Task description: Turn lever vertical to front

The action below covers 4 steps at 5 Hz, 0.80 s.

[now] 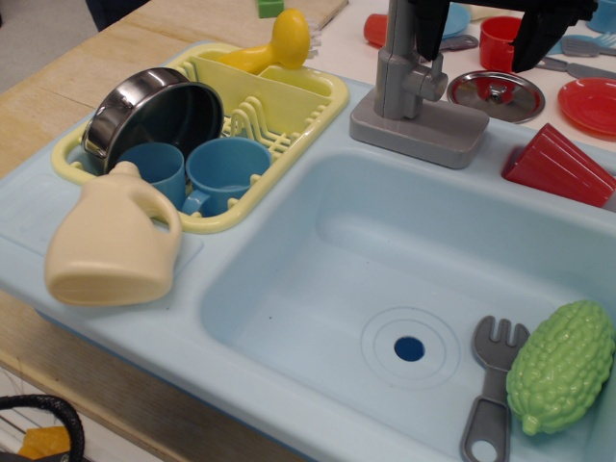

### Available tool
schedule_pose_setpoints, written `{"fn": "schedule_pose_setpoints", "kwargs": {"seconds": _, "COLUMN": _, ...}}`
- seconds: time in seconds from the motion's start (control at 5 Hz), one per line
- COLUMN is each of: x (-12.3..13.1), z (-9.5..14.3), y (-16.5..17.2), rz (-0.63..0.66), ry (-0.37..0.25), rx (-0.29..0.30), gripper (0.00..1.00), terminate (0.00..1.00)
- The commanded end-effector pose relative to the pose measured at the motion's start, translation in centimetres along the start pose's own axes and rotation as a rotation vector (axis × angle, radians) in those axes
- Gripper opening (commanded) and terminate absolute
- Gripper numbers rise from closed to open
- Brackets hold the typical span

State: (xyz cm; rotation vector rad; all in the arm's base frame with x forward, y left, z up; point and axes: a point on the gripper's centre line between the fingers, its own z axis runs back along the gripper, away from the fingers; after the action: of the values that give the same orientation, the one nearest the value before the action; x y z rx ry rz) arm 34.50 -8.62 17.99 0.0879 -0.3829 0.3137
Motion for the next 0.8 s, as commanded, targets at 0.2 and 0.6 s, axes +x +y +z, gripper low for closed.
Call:
{"fn": "schedule_pose_setpoints", "kwargs": {"seconds": 0.2, "x": -0.3, "z": -0.5, "y": 1.8, "rz": 0.088, "ry": 0.016, "rx": -0.038, "gripper": 1.0, "terminate": 0.0}}
{"fn": "schedule_pose_setpoints", "kwargs": {"seconds": 0.6, "x": -0.5, "z": -1.1, "y": 1.7, "rz": 0.105, "ry": 0.014, "rx": -0.056, "gripper": 0.0, "terminate": 0.0}}
